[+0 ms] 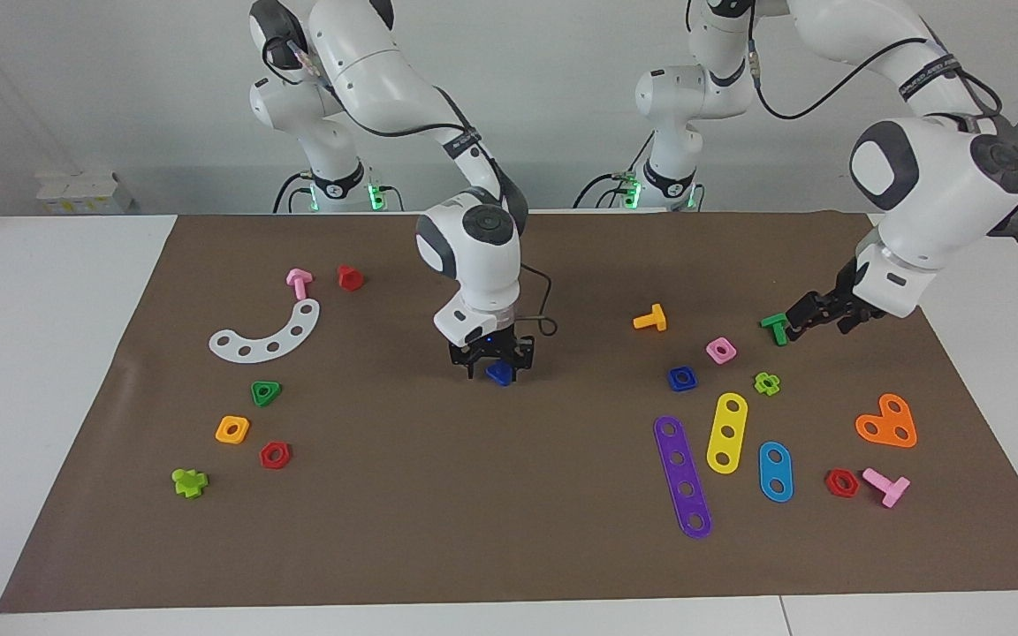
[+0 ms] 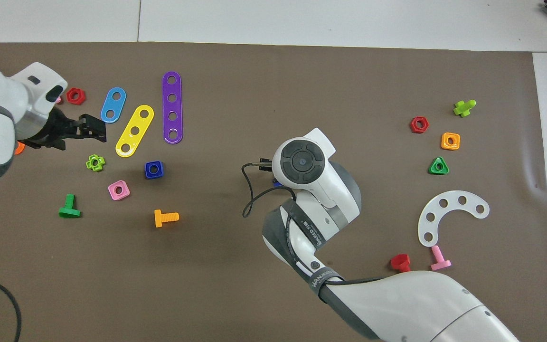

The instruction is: Unscrew and place screws in storage area

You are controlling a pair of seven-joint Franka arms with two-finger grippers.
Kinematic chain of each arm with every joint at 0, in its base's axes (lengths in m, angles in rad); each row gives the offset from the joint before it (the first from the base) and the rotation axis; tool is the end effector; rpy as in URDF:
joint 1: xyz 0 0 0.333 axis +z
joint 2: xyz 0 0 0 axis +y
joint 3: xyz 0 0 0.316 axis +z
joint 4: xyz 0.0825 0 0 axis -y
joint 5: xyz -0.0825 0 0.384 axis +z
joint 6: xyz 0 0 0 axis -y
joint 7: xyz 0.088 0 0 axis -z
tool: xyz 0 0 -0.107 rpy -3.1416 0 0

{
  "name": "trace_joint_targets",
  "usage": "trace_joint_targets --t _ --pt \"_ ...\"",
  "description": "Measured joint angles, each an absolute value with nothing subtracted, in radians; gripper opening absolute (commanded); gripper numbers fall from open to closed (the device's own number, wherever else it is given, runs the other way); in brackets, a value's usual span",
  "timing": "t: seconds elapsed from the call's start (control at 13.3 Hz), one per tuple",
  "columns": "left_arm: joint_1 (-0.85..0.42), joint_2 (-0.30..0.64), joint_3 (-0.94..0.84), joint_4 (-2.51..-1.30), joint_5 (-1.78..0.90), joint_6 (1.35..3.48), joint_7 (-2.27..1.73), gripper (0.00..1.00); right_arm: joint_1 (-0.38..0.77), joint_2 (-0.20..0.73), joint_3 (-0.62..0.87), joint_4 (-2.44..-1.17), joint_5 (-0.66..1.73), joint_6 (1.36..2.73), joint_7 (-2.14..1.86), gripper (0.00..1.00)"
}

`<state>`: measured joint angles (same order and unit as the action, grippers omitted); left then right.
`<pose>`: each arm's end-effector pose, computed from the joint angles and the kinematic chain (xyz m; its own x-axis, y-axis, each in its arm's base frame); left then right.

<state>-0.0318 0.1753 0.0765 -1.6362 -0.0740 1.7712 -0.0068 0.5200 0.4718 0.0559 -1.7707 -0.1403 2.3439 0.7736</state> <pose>0.6123 0.0179 0.5083 0.9970 0.0655 -0.0405 0.0678 -0.9960 0.0582 0.5628 0.3589 0.3055 0.9853 -0.1116 0.1297 -0.1114 -0.9937 -0.0088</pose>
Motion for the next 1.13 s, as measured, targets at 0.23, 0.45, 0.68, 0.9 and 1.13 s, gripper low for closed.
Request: trace_joint_targets --t 0.23,0.45,0.68,0.9,1.13 --pt "-0.045 0.146 0.058 -1.546 -0.018 1.662 -0.007 1.00 0.539 0.472 0.056 -1.779 -0.142 2.344 0.776 0.67" --pt "-0.048 0.108 0.053 -1.541 -0.014 1.626 -0.007 1.00 0.552 0.471 0.055 -1.781 -0.159 2.344 0.776 0.58" --pt "-0.048 0.099 0.053 -1.556 -0.013 1.615 -0.007 1.00 0.552 0.464 0.052 -1.781 -0.189 2.344 0.778 0.56" --pt "-0.048 0.087 0.048 -1.553 -0.012 1.615 -0.005 1.00 0.548 0.459 0.042 -1.781 -0.190 2.375 0.778 0.56" --pt "-0.048 0.055 0.041 -1.517 -0.007 1.619 -0.005 1.00 0.536 0.458 0.041 -1.783 -0.190 2.384 0.778 0.56"
